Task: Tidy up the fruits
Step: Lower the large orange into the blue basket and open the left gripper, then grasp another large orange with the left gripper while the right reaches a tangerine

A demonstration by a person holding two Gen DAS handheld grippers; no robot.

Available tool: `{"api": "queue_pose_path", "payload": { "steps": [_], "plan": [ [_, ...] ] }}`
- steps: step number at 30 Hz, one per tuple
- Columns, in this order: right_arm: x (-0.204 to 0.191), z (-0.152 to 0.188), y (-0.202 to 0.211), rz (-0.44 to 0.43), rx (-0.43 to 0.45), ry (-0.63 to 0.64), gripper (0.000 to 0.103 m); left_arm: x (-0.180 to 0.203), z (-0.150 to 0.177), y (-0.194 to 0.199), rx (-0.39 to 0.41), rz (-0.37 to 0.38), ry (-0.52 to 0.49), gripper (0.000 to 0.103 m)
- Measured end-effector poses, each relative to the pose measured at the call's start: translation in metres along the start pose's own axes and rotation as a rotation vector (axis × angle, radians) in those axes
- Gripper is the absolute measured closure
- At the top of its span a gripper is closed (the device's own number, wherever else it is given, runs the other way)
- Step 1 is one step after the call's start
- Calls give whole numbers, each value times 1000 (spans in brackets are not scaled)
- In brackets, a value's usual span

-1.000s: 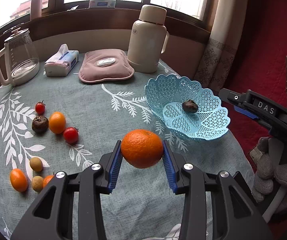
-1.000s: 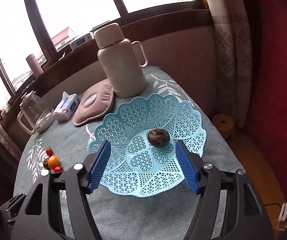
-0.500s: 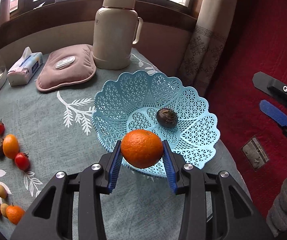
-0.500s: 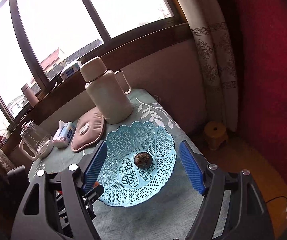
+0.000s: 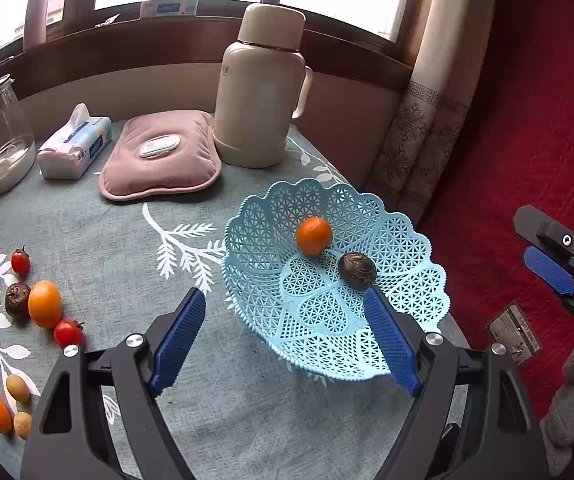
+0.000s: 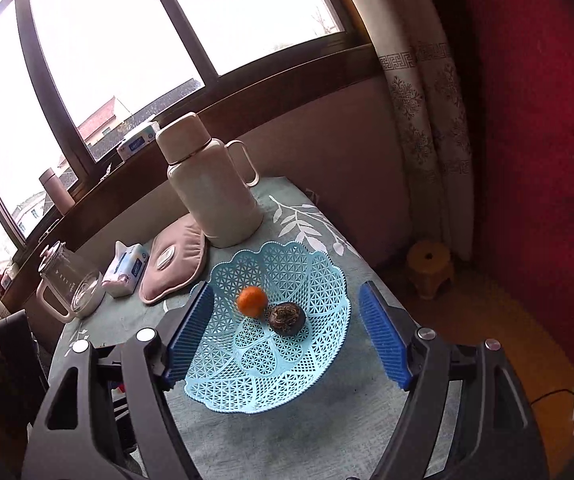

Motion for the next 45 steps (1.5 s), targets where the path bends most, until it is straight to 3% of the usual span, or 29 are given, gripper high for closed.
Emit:
{"api": "queue_pose_path", "payload": {
  "steps": [10,20,33,45],
  "plan": [
    [-22,-1,27,-49,89,40,18,-33,-15,45,112,-69,39,21],
    [-53,4,40,-101,120,104,17,-91,-29,98,196,-154,94,18],
    [-81,17,39,-145,90,170,16,-168,-19,143,222,-271,178,18],
    [-112,34,35,-187,44,235,16,-232,14,152,178,-353,288,18]
  ]
}}
Point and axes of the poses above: each gripper's, at about its wrist camera, not at the fingertips, and y roughly against the way its jaws point, x to its right, z to its underside, the point moved 1 cm from there along -y, roughly the way its jaws point, and after that the axes turned 9 degrees about y, right-handed, at the moved point
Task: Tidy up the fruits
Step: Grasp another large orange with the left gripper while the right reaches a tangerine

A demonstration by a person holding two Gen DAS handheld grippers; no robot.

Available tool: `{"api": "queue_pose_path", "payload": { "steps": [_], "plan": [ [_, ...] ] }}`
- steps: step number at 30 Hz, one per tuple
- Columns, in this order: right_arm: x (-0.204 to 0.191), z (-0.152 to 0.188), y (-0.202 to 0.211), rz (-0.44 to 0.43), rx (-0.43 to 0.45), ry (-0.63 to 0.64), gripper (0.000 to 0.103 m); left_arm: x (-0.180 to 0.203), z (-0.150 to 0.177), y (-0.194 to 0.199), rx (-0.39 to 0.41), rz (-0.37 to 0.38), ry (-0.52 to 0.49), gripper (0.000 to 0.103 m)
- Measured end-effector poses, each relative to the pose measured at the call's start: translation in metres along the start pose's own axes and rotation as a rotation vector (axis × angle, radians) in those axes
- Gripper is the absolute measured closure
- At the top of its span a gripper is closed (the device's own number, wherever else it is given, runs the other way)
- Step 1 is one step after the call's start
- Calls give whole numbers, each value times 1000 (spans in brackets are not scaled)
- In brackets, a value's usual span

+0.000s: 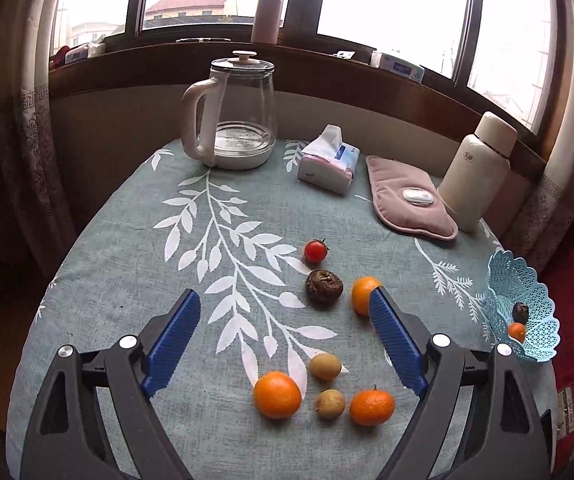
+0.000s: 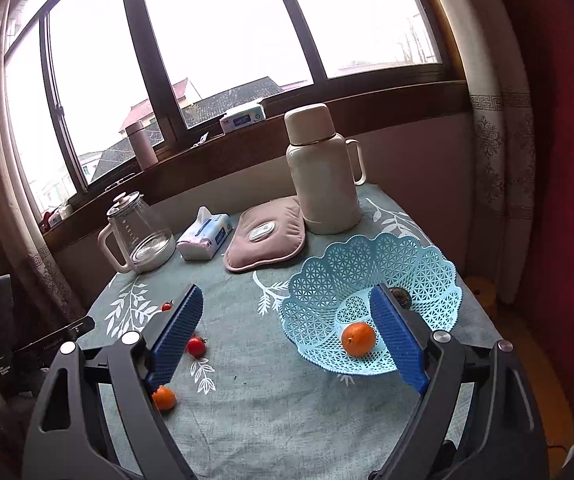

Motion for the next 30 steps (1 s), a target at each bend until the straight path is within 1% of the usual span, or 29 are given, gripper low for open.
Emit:
{"api": "queue_pose_path", "payload": {
  "steps": [6,12,14,24,27,30],
  "plan": [
    [-18,9,-9,-29,-42,32,16,-23,26,-15,-65,-27,8,18],
    [-33,18,-17,-47,-75,60,16,-28,49,-30,-119,-34,1,19],
    [-37,20,-18,-52,-83,67,16,-28,53,-32,-125,-37,-6,23],
    [-50,30,-29,-73,-125,96,16,-22,68,-46,-172,-15,-32,33],
    [-55,35,-34,-84,-143,105,16,-19,72,-49,-186,-8,-40,39],
    [-61,40,-40,-97,-166,118,16,-18,75,-54,-202,2,-38,49]
  ]
}}
Point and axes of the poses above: each gripper's, at about its wrist camera, not at the fingertips, and y roughly against the way its jaws point, x to its right, z to its underside, the point moved 1 cm from there along -y, roughly the way its jaws point, and after that the axes turned 9 degrees about y, right-handed, at the moved point
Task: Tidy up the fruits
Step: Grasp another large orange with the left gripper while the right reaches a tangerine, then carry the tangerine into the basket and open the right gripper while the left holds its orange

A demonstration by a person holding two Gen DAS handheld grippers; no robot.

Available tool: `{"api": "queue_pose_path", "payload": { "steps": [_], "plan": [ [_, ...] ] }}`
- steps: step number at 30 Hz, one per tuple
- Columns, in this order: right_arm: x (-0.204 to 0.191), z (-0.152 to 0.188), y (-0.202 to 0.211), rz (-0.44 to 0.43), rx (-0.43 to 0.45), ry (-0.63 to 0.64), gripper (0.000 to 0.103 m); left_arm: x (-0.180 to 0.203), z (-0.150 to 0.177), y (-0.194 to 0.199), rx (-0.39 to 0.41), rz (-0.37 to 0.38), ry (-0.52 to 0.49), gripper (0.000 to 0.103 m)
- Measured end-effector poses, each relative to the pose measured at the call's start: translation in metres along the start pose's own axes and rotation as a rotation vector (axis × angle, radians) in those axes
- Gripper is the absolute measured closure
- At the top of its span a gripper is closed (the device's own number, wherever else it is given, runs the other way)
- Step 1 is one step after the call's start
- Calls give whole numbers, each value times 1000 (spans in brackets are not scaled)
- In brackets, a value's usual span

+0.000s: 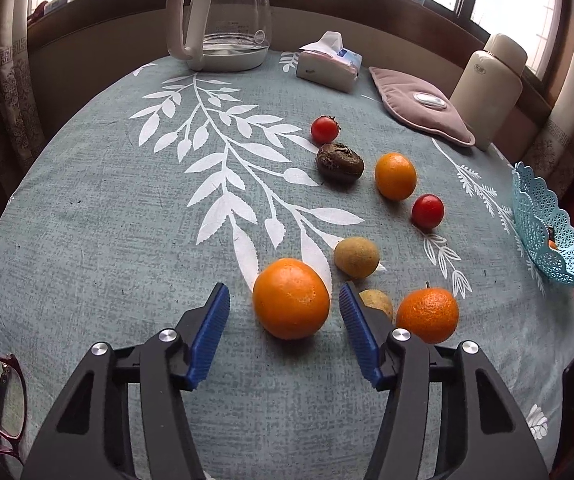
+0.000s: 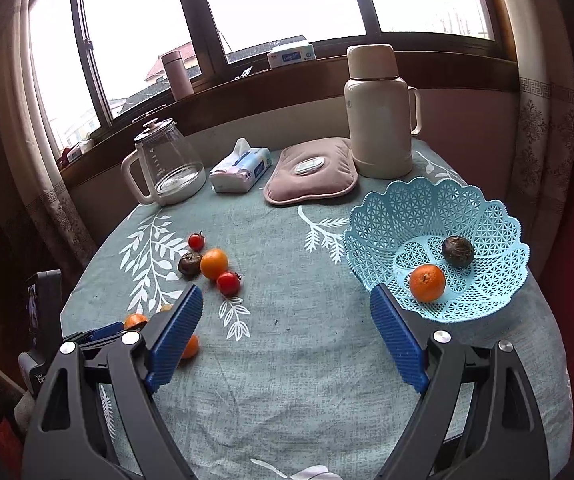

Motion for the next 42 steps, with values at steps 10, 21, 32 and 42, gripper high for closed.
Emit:
{"api": "queue_pose_path", "payload": {
  "steps": [10,21,32,42],
  "plan": [
    [-32,21,-33,-66,-100,46,16,-9,-2,6,9,50,26,64],
    [-77,31,-77,-174,-208,41,16,-19,-20,40,106,73,40,64],
    [-111,39,-120,-182,-295,96,25,-34,-29,64,168,94,78,64],
    [-114,45,-133,-181,-315,116,62,-38,-32,68,177,96,91,64]
  ]
}}
Point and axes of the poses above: each gripper's, at about its wrist camera, not at the fingertips, and y roughly against the way its jaws point, x to its right, z to its underside, the point moved 1 cm from there along -y, roughly the way its jaws point, and after that the axes turned 9 degrees about y, right-handed, at the moved point
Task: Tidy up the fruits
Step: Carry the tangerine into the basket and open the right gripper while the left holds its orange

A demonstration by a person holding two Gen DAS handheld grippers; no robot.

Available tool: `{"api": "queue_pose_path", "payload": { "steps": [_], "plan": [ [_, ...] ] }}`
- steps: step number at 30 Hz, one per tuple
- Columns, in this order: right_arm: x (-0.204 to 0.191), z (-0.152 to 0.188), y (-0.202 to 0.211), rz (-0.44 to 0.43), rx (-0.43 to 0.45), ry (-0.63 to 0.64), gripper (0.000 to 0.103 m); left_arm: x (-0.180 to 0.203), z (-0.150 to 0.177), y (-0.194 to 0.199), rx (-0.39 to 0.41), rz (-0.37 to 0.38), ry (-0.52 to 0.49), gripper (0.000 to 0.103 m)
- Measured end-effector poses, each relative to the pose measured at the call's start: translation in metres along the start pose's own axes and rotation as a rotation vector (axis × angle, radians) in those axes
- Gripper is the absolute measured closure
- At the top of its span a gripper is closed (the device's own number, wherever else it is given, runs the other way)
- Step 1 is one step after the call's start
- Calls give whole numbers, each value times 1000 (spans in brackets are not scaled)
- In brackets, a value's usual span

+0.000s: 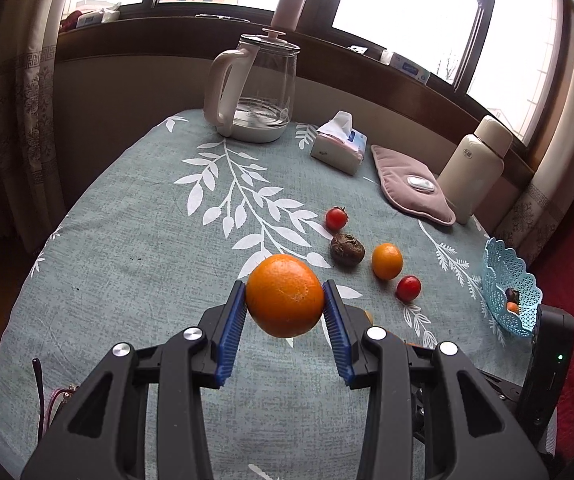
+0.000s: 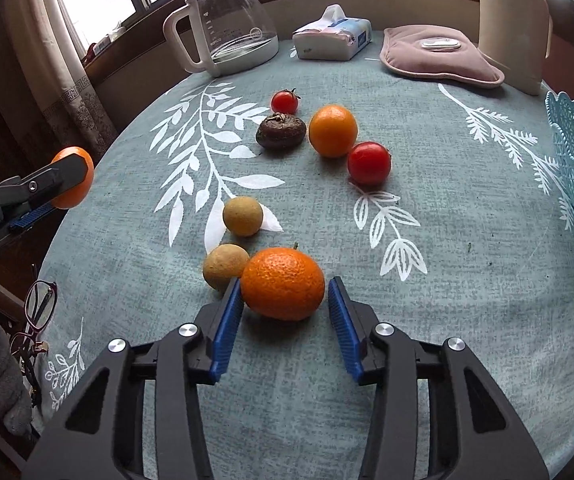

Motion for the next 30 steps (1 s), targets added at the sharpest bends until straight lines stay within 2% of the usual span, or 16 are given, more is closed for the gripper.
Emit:
{"api": "queue_pose_path", "payload": {
  "steps": [6,15,30],
  "plan": [
    [2,1,8,10,16,-4,62,4,3,-1,-5,4,-12,64],
    [27,-8,48,53,102,-53,62,7,6,-2,-10,6,-17,64],
    [138,1,121,242,205,-240,62,14,12,-2,-18,13,-33,64]
  ]
}}
Point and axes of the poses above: each gripper's, at about its wrist camera, not at the fingertips, and y roughly against the way its jaws point, x to its right, z to its underside, the point moved 1 cm from there along -y, roughly the way its jaws point, and after that the axes turned 9 degrees about y, right-handed, at the moved point
